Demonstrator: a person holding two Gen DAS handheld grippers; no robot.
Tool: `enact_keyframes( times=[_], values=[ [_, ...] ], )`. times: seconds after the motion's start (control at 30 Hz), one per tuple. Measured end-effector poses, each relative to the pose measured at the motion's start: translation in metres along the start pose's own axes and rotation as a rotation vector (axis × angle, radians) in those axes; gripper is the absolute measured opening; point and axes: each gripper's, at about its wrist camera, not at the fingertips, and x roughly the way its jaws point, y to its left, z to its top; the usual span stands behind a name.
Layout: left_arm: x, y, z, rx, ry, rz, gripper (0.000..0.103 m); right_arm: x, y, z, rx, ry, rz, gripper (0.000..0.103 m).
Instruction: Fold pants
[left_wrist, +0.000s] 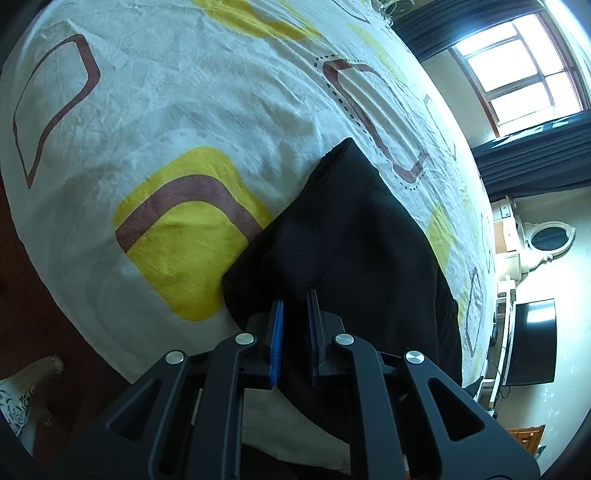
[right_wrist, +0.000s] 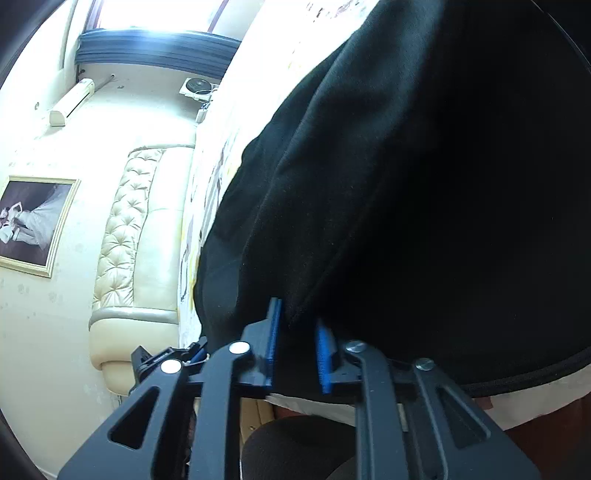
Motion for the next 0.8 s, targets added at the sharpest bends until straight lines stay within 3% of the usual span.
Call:
enact_keyframes(
  times=[0.23,0.43,0.57,0.63,0.73,0.77,0.8],
  values=[
    [-0.014,0.008,-0.001,-0.038,-0.016,-0.011,0.010,-0.036,0.008,-0.038,-0.015,-0.094,0.055,0.012],
    [-0.014,0.012,-0.005,-0.031,-0.009,0.013,0.010,-0.040,-0.030,-0.061,0.062,-0.077,0.047,0.007],
    [-0.014,0.014,-0.007,-0.026,-0.008,0.016,0.011,-0.051,-0.030,-0.060,0.057,-0.073,0.047,0.007],
    [-0.022,0.006,-0.010,0.011,-0.033,0.048,0.014,-0.056,-0.017,-0.056,0.017,-0.077,0.008,0.010],
    [-0.040,-0.011,-0.021,0.102,-0.116,0.165,0.016,-0.079,-0.010,-0.047,-0.004,-0.111,-0.014,0.011],
    [-0.046,-0.016,-0.025,0.128,-0.141,0.188,0.023,-0.091,-0.010,-0.041,0.006,-0.135,-0.014,0.015],
    [-0.051,-0.021,-0.028,0.149,-0.167,0.204,0.039,-0.102,-0.009,-0.036,0.017,-0.171,-0.018,0.020]
  ],
)
